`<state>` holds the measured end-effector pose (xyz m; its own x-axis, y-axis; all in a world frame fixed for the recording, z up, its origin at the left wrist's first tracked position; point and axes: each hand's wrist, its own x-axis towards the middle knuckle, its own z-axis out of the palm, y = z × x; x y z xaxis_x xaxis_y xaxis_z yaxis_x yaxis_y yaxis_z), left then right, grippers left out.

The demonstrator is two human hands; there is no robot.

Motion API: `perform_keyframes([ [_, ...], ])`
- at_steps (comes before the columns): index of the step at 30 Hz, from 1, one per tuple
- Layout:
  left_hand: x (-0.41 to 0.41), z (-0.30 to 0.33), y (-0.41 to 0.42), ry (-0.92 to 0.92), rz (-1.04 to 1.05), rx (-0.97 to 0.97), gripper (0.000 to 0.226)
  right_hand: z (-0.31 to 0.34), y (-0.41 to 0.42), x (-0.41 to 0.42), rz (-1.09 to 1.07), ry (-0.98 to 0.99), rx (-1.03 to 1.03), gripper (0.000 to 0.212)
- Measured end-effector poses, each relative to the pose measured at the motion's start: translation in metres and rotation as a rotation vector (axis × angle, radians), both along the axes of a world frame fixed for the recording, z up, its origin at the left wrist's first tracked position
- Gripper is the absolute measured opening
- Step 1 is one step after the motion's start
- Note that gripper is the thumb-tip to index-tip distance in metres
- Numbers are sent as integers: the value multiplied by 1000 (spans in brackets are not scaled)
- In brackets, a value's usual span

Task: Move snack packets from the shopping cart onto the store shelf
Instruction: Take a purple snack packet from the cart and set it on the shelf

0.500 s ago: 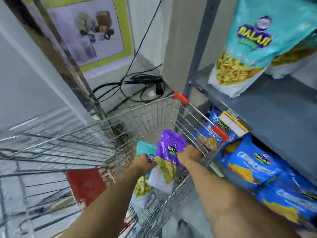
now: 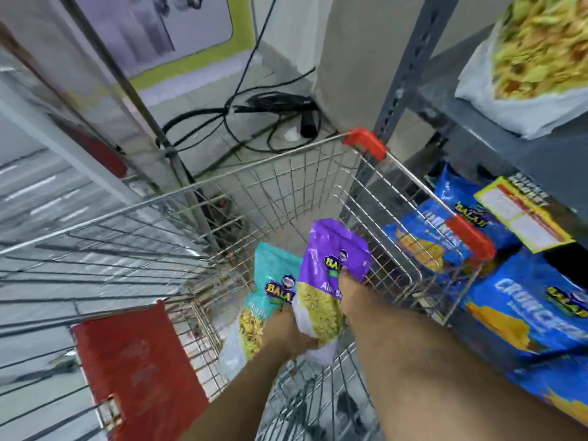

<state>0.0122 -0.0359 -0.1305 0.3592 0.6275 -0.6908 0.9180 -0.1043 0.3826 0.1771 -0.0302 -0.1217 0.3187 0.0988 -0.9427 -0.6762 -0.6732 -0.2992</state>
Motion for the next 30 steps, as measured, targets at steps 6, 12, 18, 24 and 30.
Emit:
perform_keyframes([
  [6, -20, 10, 22, -229, 237, -227, 63, 3, -5, 7, -28, 152, 191, 57],
  [12, -44, 62, 47, -489, 326, -310, 56, 63, 4, 18, -9, 142, 487, 69],
  [18, -39, 149, 53, -659, 211, -219, 65, 173, -8, 24, -74, -7, 753, 51],
  [24, -4, 239, 29, -814, 132, -50, 77, 303, -69, 34, -247, -276, 990, 43],
  [30, 88, 282, -25, -946, -116, -80, 76, 377, -165, 79, -342, -535, 1025, 35],
])
